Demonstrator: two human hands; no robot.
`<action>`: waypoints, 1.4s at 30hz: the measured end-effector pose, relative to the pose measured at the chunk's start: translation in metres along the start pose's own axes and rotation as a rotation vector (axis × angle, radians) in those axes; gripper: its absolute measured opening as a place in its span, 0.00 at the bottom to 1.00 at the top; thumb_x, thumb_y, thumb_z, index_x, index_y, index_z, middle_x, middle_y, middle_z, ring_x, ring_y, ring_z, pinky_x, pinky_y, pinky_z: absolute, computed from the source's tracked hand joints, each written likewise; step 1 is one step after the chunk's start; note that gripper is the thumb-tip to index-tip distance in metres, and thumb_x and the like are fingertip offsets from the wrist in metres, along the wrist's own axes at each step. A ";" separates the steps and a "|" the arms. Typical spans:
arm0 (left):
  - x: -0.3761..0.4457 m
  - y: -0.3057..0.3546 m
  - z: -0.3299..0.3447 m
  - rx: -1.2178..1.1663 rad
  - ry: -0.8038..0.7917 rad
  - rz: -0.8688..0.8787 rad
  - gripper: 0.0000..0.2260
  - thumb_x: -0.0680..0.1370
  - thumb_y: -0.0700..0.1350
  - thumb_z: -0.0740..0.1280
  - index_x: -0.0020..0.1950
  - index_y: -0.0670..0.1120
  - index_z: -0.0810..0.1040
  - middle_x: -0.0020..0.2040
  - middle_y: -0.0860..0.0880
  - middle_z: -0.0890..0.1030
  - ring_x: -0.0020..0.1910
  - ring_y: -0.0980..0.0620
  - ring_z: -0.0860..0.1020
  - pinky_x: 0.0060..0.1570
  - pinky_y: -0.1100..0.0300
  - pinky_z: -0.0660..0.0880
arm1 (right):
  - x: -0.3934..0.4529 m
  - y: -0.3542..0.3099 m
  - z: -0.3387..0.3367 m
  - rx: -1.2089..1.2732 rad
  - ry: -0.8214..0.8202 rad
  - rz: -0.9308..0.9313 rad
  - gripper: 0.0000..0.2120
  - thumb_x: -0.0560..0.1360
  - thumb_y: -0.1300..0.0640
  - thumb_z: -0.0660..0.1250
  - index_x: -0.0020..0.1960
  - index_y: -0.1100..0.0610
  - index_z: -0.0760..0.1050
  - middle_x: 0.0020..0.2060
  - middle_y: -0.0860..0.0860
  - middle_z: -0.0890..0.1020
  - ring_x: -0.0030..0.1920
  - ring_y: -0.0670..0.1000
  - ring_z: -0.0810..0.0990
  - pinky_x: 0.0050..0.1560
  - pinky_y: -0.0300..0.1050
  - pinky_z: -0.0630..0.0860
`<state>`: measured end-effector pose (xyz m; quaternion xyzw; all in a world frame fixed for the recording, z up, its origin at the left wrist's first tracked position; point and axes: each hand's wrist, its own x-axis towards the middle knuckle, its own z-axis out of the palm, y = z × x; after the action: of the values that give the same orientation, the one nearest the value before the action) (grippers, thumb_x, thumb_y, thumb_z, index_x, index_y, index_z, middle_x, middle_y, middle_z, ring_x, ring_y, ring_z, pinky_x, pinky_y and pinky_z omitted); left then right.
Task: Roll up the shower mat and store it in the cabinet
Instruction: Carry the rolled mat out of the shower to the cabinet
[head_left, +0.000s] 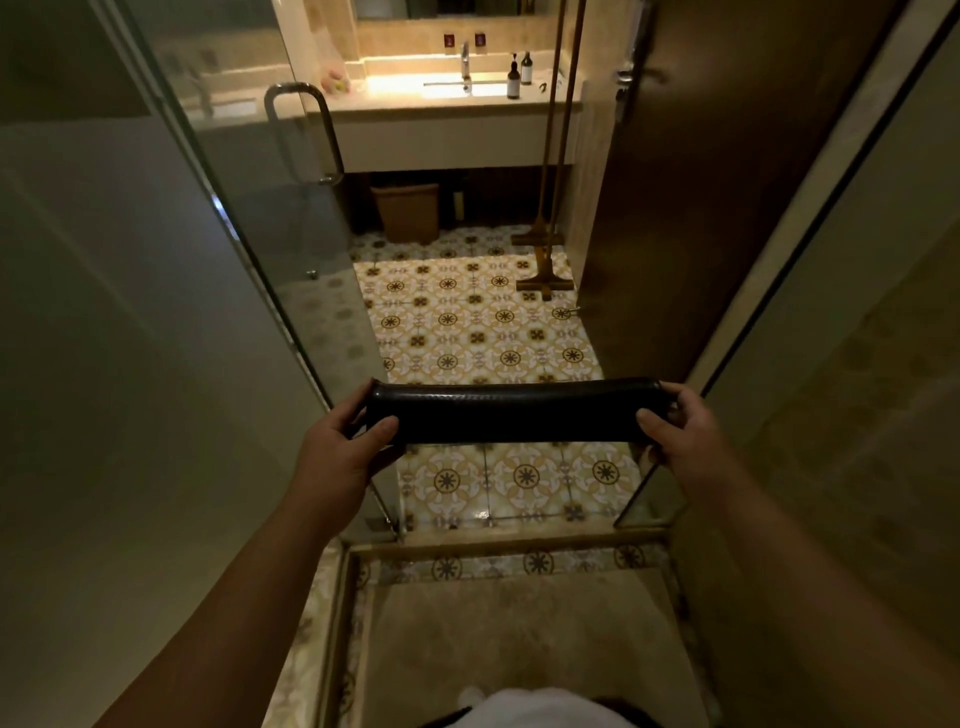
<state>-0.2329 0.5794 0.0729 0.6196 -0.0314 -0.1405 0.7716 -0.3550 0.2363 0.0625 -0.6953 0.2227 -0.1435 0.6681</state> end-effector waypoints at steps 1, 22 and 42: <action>0.011 0.001 -0.003 0.007 0.003 -0.004 0.26 0.74 0.37 0.69 0.71 0.48 0.71 0.63 0.48 0.77 0.56 0.47 0.80 0.48 0.54 0.80 | 0.009 0.001 0.005 -0.007 0.004 0.002 0.13 0.75 0.58 0.68 0.55 0.43 0.72 0.45 0.49 0.81 0.35 0.45 0.81 0.28 0.39 0.74; 0.256 -0.024 0.045 0.212 0.027 -0.088 0.31 0.68 0.46 0.72 0.71 0.50 0.71 0.60 0.51 0.80 0.61 0.50 0.78 0.61 0.51 0.74 | 0.279 0.015 0.014 -0.042 -0.103 0.106 0.14 0.76 0.59 0.66 0.58 0.45 0.71 0.40 0.41 0.84 0.36 0.43 0.80 0.38 0.45 0.74; 0.480 -0.032 0.056 0.202 -0.074 -0.137 0.26 0.77 0.33 0.64 0.74 0.48 0.65 0.66 0.47 0.73 0.57 0.51 0.78 0.53 0.57 0.78 | 0.480 0.016 0.060 -0.028 -0.058 0.169 0.12 0.77 0.58 0.66 0.54 0.42 0.73 0.44 0.44 0.81 0.39 0.43 0.81 0.37 0.41 0.75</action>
<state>0.2092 0.3973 -0.0056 0.6891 -0.0312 -0.2118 0.6923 0.0858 0.0475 -0.0041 -0.6871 0.2632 -0.0635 0.6742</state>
